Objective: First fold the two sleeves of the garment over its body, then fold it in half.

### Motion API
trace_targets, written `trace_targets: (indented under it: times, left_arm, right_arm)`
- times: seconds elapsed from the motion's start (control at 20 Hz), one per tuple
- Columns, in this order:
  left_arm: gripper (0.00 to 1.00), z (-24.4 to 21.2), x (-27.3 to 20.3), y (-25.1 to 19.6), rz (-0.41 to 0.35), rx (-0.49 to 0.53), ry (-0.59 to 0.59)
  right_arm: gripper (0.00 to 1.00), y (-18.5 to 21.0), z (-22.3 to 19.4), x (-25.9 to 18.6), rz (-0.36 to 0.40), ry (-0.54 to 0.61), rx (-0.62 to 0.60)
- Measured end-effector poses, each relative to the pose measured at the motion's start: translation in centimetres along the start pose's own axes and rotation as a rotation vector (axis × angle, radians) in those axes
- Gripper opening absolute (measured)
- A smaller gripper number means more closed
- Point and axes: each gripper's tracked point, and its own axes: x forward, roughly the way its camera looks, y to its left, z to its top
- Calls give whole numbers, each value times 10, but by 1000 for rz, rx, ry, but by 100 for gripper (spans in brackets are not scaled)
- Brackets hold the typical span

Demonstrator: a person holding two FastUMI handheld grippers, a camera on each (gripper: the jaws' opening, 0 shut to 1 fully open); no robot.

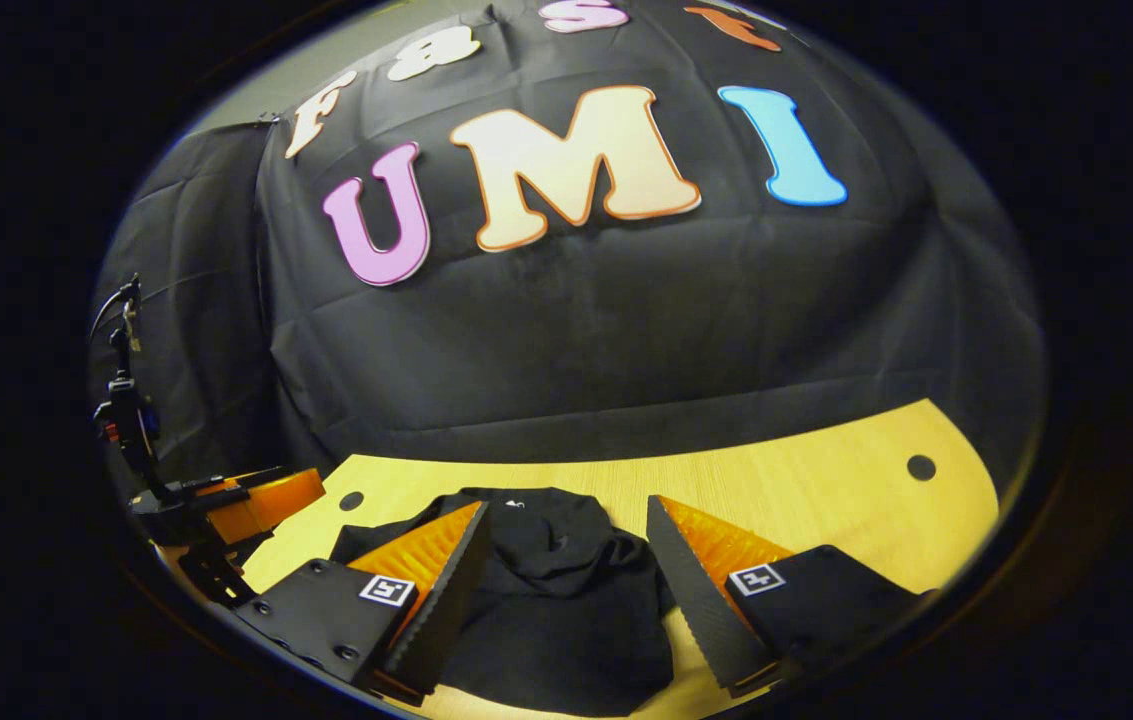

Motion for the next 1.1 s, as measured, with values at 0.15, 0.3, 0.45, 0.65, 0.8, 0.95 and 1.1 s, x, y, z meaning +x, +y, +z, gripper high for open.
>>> trace_targets:
  times: [0.15,0.3,0.45,0.65,0.8,0.95,1.1]
  left_arm:
    - [95,17,-35,-4,4,-3,-39]
    - [95,26,-78,-9,14,-9,-67]
    - [95,27,-127,-12,39,0,-87]
    - [94,32,-194,-13,83,6,-167]
    - [93,20,-239,-17,98,12,-187]
    - [92,-5,-267,-21,107,37,-166]
    - [94,-37,-287,-25,120,48,-106]
  right_arm:
    - [98,9,16,-36,18,-53,-27]
    - [98,18,20,-82,40,-89,-64]
    - [98,21,20,-135,48,-137,-99]
    - [97,20,6,-199,50,-194,-113]
    - [97,23,-16,-239,62,-196,-81]
    - [94,33,-36,-272,100,-212,-71]
    - [97,34,-58,-299,113,-213,-70]
